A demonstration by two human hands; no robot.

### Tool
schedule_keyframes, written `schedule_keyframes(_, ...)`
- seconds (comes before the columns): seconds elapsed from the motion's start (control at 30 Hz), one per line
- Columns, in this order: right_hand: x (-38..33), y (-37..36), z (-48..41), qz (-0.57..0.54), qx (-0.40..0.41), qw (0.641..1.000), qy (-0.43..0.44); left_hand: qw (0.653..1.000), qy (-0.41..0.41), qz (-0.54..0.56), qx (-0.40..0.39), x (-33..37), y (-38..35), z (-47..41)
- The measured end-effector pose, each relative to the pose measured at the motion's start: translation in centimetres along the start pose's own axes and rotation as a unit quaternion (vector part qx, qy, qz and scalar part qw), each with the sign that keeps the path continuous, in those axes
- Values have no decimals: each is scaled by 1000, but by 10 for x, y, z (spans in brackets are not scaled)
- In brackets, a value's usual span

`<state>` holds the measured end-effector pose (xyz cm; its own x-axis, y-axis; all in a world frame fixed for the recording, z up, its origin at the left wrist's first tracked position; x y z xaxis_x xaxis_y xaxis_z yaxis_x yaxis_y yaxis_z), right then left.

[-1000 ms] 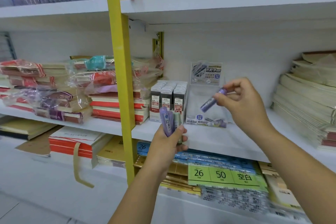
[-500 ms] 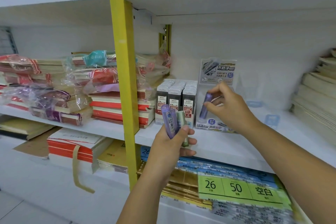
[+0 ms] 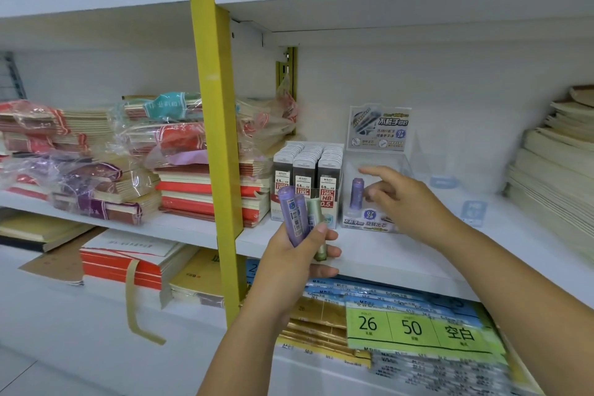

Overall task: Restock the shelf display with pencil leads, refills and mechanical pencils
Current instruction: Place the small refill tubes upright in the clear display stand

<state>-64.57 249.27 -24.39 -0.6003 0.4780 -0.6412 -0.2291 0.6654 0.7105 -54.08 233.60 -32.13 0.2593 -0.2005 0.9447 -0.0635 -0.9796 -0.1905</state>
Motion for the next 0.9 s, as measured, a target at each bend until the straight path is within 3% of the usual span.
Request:
schedule_keyframes(0.07,1,6,13,11,17,1000,-9,1000,2,-4,1,0,1,1)
schedule_keyframes(0.2,5,-9,32,227,-22,973,-37,1000,9,-17,3,0,1,3)
schedule_keyframes(0.47,-11,-20,54,264,-2,964,-2,999,35,0,-15,-6,-3,10)
schedule_keyframes(0.63,-44,-4,72,140,97,984,61,998,33,16,-51,-3,-15,10)
schedule_keyframes(0.73,-45,-20,67,-38,32,998,43,996,33,20,-84,-1,-26,9)
schedule_keyframes(0.8,-44,-31,62,-100,-6,995,29,994,36,27,-102,-2,-32,8)
schedule_keyframes(0.9,-45,-30,59,-184,-2,982,31,991,41,41,-121,-5,-36,5)
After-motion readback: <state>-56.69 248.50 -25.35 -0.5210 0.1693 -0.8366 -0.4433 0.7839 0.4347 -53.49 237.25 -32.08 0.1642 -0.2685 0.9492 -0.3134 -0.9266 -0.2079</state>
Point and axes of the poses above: each hand's wrist, its own z-axis away from the middle knuckle, its own y-axis out of the back of the hand, x = y × z, the point moved 10 cm from there along -z, towards the middle knuckle, and after that the axes turned 14 degrees about -x, right-handed, at the moved point
